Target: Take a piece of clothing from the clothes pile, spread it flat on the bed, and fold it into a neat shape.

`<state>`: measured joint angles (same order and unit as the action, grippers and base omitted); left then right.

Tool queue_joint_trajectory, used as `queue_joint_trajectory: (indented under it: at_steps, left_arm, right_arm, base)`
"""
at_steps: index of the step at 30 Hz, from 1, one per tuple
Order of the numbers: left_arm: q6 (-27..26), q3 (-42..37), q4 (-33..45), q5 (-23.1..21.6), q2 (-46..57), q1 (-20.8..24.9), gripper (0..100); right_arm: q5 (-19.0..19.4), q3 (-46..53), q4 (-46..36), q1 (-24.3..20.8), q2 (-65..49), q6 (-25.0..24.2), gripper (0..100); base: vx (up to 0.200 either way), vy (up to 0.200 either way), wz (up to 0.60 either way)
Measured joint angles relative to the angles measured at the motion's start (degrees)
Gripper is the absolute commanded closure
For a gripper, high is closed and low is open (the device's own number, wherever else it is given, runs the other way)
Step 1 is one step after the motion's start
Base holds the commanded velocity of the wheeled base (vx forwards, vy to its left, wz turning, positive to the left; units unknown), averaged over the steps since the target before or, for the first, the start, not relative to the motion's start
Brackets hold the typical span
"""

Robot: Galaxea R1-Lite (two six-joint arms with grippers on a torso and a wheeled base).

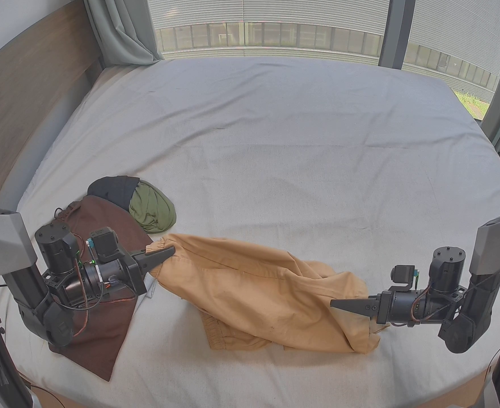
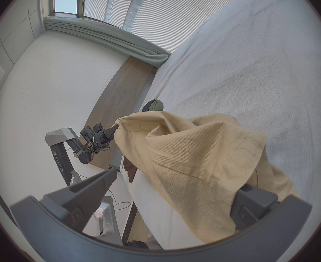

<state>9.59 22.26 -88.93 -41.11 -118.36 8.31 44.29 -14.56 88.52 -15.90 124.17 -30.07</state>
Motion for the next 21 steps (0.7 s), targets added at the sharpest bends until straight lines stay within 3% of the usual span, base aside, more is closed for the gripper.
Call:
queue_joint_trajectory:
  at_steps: [21]
  left_arm:
    - [0.04,0.72,-0.02,0.06,0.33,-0.6,100]
  right_arm:
    - [0.66,1.96,-0.13,0.09,-4.0,-0.79,0]
  base:
    - [0.0,0.0,0.0]
